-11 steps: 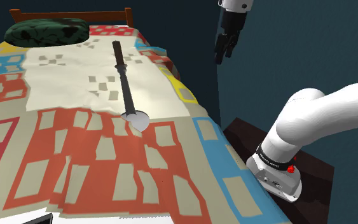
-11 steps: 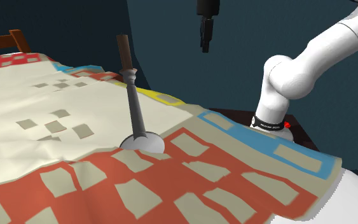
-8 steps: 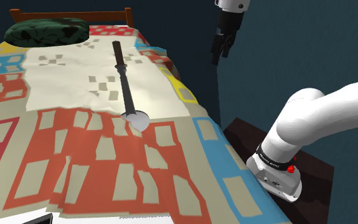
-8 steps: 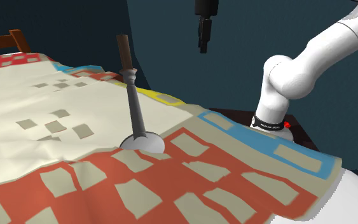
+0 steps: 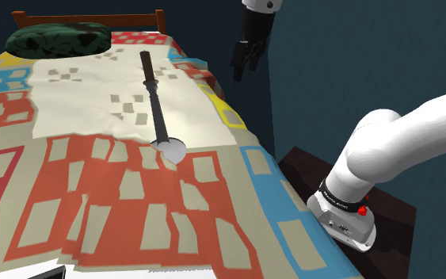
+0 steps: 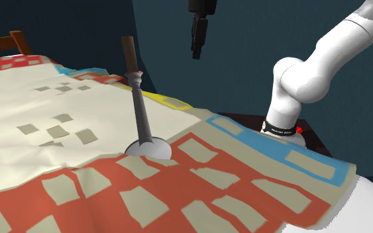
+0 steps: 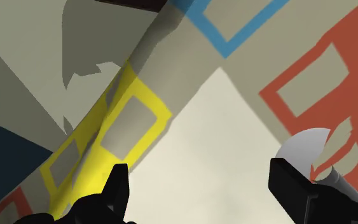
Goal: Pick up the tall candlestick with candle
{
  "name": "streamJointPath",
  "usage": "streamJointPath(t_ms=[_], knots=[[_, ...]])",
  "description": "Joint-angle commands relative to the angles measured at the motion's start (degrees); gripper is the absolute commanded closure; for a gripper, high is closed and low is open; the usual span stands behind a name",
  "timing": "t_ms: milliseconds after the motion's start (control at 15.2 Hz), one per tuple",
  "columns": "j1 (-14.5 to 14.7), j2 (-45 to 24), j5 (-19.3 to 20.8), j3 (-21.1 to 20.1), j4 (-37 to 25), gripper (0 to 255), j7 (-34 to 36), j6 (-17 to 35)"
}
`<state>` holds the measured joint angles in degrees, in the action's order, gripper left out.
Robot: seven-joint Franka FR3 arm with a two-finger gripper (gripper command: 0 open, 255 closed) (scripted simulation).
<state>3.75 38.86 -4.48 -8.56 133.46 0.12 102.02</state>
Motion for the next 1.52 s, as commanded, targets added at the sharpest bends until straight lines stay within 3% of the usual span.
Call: streamJointPath(t_ms=[0,594,1122,1452], knots=[[0.72,-1.98,-0.47,-2.44,-1.80,0,2.06,1.77],[1.91,-11.98,1.48,-12.96,-11.36,0,10.90,8.55],[1.24,-23.39,9.40,-23.39,-23.27,0,20.67,11.76],[1.37,-23.64,9.89,-23.88,-20.50,0,21.59,14.82]])
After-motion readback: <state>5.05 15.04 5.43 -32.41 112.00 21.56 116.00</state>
